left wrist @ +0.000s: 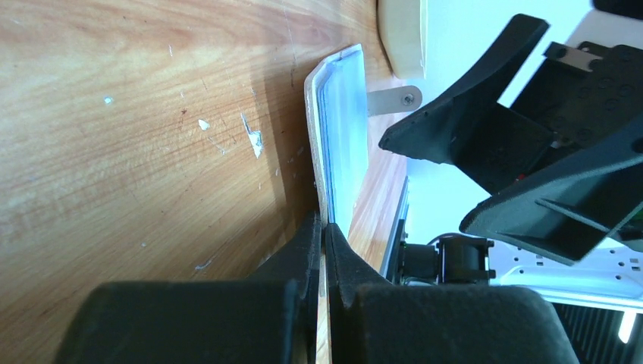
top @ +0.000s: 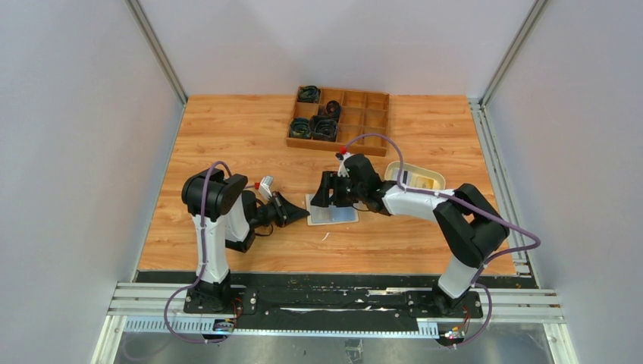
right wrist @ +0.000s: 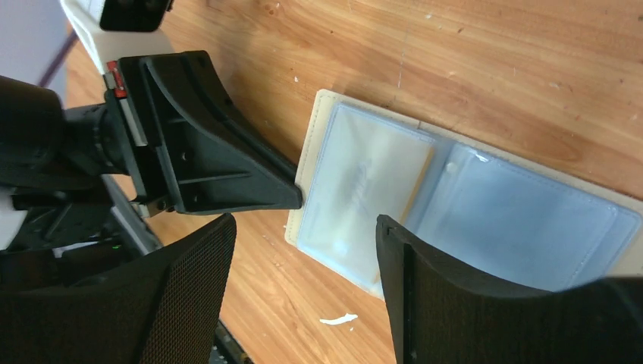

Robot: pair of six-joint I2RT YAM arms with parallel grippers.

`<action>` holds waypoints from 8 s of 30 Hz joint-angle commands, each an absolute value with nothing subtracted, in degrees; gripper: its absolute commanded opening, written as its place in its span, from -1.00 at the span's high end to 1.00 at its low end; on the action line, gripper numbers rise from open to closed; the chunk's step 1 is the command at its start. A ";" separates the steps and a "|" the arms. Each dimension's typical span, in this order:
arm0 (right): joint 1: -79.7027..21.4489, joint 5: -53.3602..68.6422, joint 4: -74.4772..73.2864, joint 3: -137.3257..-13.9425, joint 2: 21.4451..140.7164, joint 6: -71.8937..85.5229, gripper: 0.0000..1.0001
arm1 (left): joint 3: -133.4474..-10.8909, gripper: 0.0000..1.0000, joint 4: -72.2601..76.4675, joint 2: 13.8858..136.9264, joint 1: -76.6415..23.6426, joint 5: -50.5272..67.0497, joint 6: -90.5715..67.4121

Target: Take the credit cards out of the card holder

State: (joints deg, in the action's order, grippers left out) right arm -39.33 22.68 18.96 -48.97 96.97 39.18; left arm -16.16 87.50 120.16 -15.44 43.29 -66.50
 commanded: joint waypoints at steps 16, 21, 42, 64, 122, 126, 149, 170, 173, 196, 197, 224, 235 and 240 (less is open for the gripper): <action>-48.21 1.22 -11.61 -65.50 103.86 28.06 -0.43 | -13.31 1.00 89.17 120.83 -14.77 41.75 -61.08; -48.16 1.07 -12.39 -66.25 105.75 27.53 -0.43 | -13.37 1.00 89.12 121.09 -14.77 41.83 -60.86; -54.73 -14.05 -21.46 -76.06 109.81 20.77 -0.43 | -13.02 1.00 89.12 121.42 -14.77 41.66 -60.67; -52.38 -17.16 -22.16 -70.70 108.62 20.06 -0.45 | -12.59 1.00 89.12 122.39 -14.77 41.57 -60.01; -54.05 -24.33 -27.54 -76.55 112.78 17.35 -0.45 | -12.00 1.00 89.12 122.61 -14.77 41.48 -59.70; -54.05 -24.08 -27.65 -76.77 113.10 17.25 -0.46 | -11.87 1.00 89.12 122.70 -14.77 41.50 -59.58; -53.34 -28.30 -26.00 -74.46 108.75 17.00 -0.86 | -11.38 1.00 89.14 123.88 -14.77 41.92 -58.31; -51.73 -12.05 -13.77 -67.04 104.82 17.39 -0.88 | -11.44 1.00 89.12 125.11 -14.77 41.92 -57.82; -48.18 1.34 -1.81 -58.00 98.47 19.98 -0.88 | -11.34 1.00 89.12 125.32 -14.77 41.92 -57.66; -35.61 27.27 21.75 -44.00 96.73 36.75 -0.87 | -11.17 1.00 89.12 124.63 -14.77 41.84 -57.74; -35.54 27.28 21.72 -43.84 96.76 37.11 -0.87 | -11.23 1.00 89.12 124.63 -14.77 41.84 -57.73; -32.30 32.00 35.15 -33.18 95.87 48.16 0.34 | -11.13 1.00 89.12 124.79 -14.77 42.01 -57.57; -31.33 33.68 36.07 -34.99 97.84 48.14 0.57 | -10.99 1.00 89.12 125.24 -14.74 42.10 -57.38; -31.38 32.48 33.14 -34.88 98.09 47.31 0.30 | -11.02 1.00 89.13 125.44 -14.72 42.19 -57.23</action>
State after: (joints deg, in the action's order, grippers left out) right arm -32.10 32.93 35.31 -34.15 97.27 48.38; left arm -14.41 87.81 120.01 -15.11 43.79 -63.61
